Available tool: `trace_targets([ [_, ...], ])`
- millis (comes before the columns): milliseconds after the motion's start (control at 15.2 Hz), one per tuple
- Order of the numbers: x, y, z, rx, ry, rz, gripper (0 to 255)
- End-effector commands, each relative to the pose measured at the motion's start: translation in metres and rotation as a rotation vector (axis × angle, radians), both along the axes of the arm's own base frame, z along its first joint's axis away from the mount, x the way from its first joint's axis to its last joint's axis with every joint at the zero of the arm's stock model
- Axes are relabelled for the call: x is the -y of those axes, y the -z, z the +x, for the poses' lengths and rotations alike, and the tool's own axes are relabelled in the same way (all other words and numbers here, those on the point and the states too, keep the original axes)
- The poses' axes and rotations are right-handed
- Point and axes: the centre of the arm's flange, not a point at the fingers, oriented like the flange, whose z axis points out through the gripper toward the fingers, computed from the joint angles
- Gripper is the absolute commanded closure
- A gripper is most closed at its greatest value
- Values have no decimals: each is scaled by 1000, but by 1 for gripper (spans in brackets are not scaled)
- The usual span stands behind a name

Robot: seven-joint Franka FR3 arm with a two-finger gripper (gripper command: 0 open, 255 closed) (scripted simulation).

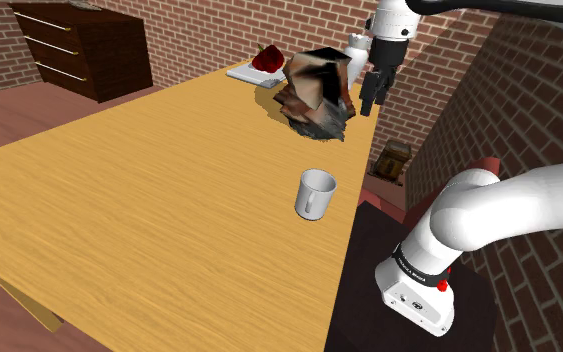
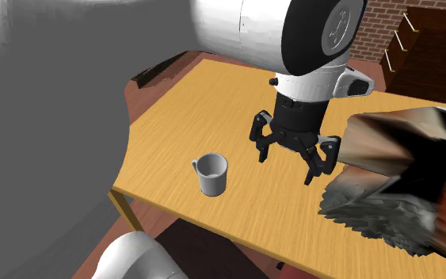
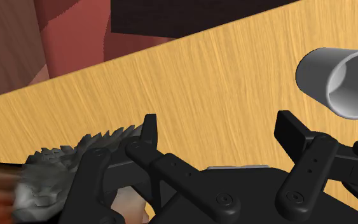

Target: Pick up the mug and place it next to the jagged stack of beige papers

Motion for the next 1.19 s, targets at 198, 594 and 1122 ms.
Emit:
trace_targets([
  [198, -24, 26, -6, 19, -9, 32, 0],
  [594, -75, 77, -17, 58, -28, 97, 0],
  [1122, -127, 133, -27, 94, -46, 159, 0],
])
